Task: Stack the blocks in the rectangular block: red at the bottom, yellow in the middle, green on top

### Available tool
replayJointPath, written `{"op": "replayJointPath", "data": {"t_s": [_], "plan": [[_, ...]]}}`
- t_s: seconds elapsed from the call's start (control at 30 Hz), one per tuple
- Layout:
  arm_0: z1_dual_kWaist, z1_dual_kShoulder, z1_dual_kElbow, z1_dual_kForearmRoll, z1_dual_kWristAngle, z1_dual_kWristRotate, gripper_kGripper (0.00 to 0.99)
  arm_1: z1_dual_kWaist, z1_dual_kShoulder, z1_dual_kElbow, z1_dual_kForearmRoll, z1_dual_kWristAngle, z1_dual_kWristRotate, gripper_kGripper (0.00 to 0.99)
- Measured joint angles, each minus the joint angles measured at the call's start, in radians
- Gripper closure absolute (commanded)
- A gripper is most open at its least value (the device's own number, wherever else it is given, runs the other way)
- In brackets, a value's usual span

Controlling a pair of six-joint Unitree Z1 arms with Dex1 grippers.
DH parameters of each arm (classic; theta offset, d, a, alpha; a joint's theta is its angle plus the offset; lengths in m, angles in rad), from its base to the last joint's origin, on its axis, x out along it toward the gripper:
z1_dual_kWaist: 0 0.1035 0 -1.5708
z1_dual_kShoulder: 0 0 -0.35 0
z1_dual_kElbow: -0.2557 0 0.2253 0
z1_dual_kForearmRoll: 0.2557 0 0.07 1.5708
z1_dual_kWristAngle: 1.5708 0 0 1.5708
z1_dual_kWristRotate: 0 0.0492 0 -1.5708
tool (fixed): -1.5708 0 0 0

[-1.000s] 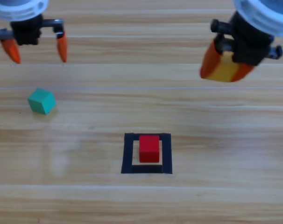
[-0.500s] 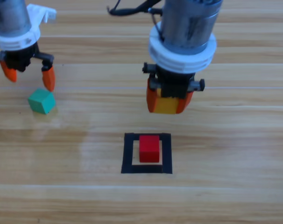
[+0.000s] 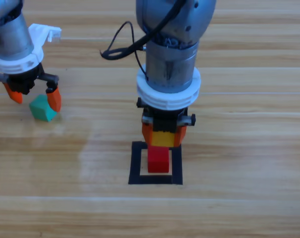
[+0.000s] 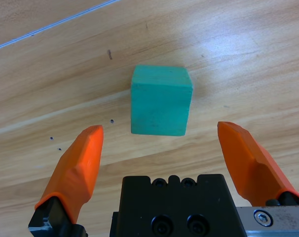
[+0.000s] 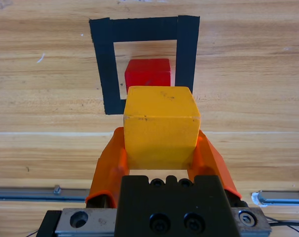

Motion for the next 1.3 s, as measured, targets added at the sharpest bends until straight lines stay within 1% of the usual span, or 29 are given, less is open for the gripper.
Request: {"op": "replayJointPath", "data": {"t_s": [0.1, 0.27, 0.73, 0.97, 1.17, 1.2, 1.3], "plan": [[0.000, 0.000, 0.026, -0.040, 0.011, 0.000, 0.000, 0.000, 0.015, -0.004, 0.000, -0.004, 0.004, 0.990], [0.000, 0.001, 0.029, -0.043, 0.034, 0.000, 0.000, 0.001, 0.050, -0.023, 0.000, -0.010, 0.005, 0.990], [0.000, 0.022, 0.029, -0.081, 0.035, 0.010, 0.002, 0.003, 0.051, -0.032, 0.000, -0.011, 0.005, 0.990], [-0.002, 0.054, 0.029, -0.091, 0.035, 0.010, 0.002, 0.005, 0.069, -0.039, 0.000, -0.031, 0.005, 0.990], [-0.002, 0.061, 0.029, -0.094, 0.035, 0.010, 0.019, 0.005, 0.080, -0.040, 0.000, -0.033, 0.005, 0.990], [-0.002, 0.061, 0.029, -0.094, 0.035, 0.010, 0.031, 0.005, 0.080, -0.040, 0.000, -0.033, 0.005, 0.990], [-0.003, 0.061, 0.029, -0.094, 0.035, 0.010, 0.140, 0.007, 0.080, -0.042, 0.000, -0.033, 0.005, 0.990]]}}
